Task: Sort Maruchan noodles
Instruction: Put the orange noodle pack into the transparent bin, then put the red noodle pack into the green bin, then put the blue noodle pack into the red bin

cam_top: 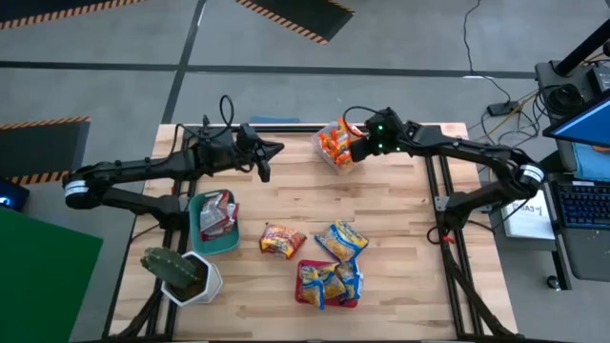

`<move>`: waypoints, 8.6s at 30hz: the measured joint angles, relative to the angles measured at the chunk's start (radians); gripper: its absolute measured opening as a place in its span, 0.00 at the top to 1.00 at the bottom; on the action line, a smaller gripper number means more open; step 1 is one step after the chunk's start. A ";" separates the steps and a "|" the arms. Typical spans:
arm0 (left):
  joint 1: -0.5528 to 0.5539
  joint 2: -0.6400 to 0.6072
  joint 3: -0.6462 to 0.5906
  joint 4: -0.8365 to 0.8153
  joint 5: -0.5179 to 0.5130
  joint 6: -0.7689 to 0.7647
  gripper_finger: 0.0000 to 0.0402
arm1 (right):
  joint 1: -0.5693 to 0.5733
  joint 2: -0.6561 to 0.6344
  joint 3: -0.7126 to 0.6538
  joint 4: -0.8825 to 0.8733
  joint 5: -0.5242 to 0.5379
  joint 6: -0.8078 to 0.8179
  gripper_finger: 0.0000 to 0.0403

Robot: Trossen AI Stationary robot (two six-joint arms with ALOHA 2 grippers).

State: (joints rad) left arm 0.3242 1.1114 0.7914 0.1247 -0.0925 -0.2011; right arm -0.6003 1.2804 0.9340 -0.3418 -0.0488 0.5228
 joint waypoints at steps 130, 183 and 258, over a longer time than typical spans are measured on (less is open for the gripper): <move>-0.614 0.047 0.407 -1.168 0.020 -0.240 1.00 | 0.993 -0.180 -0.178 0.250 0.493 0.556 0.98; -0.562 0.145 0.240 -1.357 0.080 -0.143 0.62 | 0.848 -0.180 -0.174 0.244 0.326 0.497 0.98; -0.562 0.115 0.418 -0.835 -0.190 -0.036 0.90 | 0.751 -0.001 -0.175 -0.028 -0.033 1.052 0.90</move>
State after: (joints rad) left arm -0.2382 1.2265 1.2091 -0.7105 -0.2825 -0.2367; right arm 0.1508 1.2790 0.7586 -0.3694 -0.0821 1.5749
